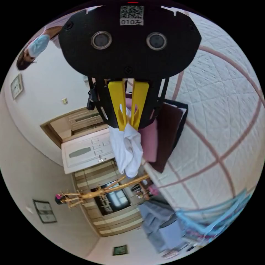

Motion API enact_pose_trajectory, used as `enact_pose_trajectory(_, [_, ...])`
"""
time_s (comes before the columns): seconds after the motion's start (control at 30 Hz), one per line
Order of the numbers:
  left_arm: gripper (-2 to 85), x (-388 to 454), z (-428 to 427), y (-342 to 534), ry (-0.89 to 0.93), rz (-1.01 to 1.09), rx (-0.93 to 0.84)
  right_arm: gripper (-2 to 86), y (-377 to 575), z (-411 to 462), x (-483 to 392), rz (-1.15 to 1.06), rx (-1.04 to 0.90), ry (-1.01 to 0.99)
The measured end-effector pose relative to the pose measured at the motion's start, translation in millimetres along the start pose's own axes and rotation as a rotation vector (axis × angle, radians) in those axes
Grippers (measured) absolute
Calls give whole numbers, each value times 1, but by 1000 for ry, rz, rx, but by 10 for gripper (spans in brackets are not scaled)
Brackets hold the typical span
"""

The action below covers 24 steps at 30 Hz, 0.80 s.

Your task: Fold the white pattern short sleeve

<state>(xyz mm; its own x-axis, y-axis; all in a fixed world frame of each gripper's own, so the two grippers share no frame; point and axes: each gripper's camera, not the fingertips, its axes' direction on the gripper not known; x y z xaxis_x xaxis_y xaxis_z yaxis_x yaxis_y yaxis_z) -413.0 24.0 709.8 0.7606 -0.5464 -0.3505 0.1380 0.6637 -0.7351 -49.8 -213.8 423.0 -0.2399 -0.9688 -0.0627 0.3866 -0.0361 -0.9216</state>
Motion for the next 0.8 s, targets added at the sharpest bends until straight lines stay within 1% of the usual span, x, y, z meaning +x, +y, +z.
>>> enact_pose_trajectory(0.03, [44, -33, 16, 8, 10, -107, -12, 54, 5, 7, 15, 31, -13, -22])
enact_pose_trajectory(0.07, [47, -56, 25, 19, 88, -164, 19, 54, 17, 14, 37, 70, -3, -78])
enact_pose_trajectory(0.1, [48, -63, 28, 23, 133, -182, 33, 54, 29, 14, 50, 87, 24, -146])
enact_pose_trajectory(0.13, [49, -69, 32, 29, 182, -187, 51, 54, 34, 14, 53, 88, 29, -169])
enact_pose_trajectory(0.27, [51, -46, 34, 30, 93, -107, 46, 55, 57, 15, 56, 79, 30, -142])
enact_pose_trajectory(0.43, [46, -33, 39, 47, 40, -147, 92, 59, 85, 15, 52, 103, 30, -118])
enact_pose_trajectory(0.53, [38, -19, 21, 79, 29, -182, 174, 61, 134, -10, 16, 44, 107, 63])
enact_pose_trajectory(0.6, [32, 11, -1, 107, -11, -76, 196, 60, 195, -32, -27, -70, 152, 197])
enact_pose_trajectory(0.63, [26, 44, -17, 131, -91, 69, 172, 59, 211, -35, -37, -97, 149, 233])
enact_pose_trajectory(0.67, [20, 80, -29, 162, -198, 230, 107, 62, 243, -39, -57, -137, 141, 300])
enact_pose_trajectory(0.7, [18, 97, -35, 181, -256, 304, 71, 75, 272, -44, -73, -148, 143, 334])
enact_pose_trajectory(0.73, [13, 126, -49, 225, -388, 420, 39, 87, 285, -48, -81, -146, 148, 330])
enact_pose_trajectory(0.77, [10, 145, -65, 272, -499, 463, 46, 106, 307, -57, -97, -136, 179, 273])
enact_pose_trajectory(0.8, [8, 152, -74, 294, -534, 467, 55, 121, 325, -66, -117, -122, 223, 178])
